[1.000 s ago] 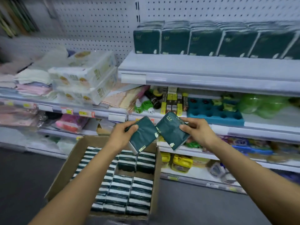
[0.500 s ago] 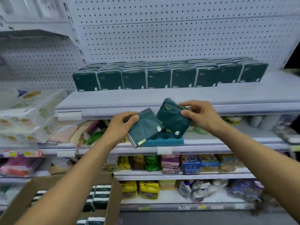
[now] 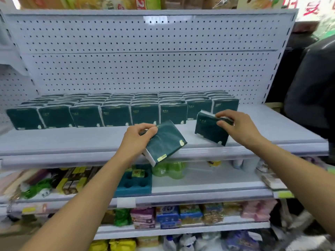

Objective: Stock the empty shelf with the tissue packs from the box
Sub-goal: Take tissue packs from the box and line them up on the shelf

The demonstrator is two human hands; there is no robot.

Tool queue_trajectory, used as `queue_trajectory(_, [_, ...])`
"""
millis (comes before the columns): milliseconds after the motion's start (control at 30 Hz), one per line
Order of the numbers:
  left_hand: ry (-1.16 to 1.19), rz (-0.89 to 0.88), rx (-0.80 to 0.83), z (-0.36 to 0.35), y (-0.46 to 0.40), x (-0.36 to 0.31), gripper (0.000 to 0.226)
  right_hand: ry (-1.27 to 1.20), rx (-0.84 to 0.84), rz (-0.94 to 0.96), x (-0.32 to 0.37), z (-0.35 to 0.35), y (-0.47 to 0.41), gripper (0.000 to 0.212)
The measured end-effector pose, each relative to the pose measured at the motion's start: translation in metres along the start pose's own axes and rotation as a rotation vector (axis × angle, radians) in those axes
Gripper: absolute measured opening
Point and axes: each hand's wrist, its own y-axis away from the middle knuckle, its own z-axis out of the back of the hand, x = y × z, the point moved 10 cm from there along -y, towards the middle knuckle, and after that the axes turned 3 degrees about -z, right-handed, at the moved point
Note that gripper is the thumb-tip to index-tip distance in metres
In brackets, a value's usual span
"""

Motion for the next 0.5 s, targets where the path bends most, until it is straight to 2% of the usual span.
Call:
queue_trajectory(133, [0.002,0.021,0.020,-0.028,-0.008,-0.002,0.013,0.040,0.070,0.045,-0.013,-0.015,-0.008,0.051])
queue_trajectory(200, [0.007,0.029,0.027,-0.033,-0.016,-0.002,0.012,0.087,0.085,0.109,-0.013,-0.023,-0.012,0.058])
queue_trajectory(500, [-0.013,0.026,0.041,-0.042,-0.059,0.001,0.012,0.230,-0.016,0.184,-0.036,-0.039,-0.058,0.052])
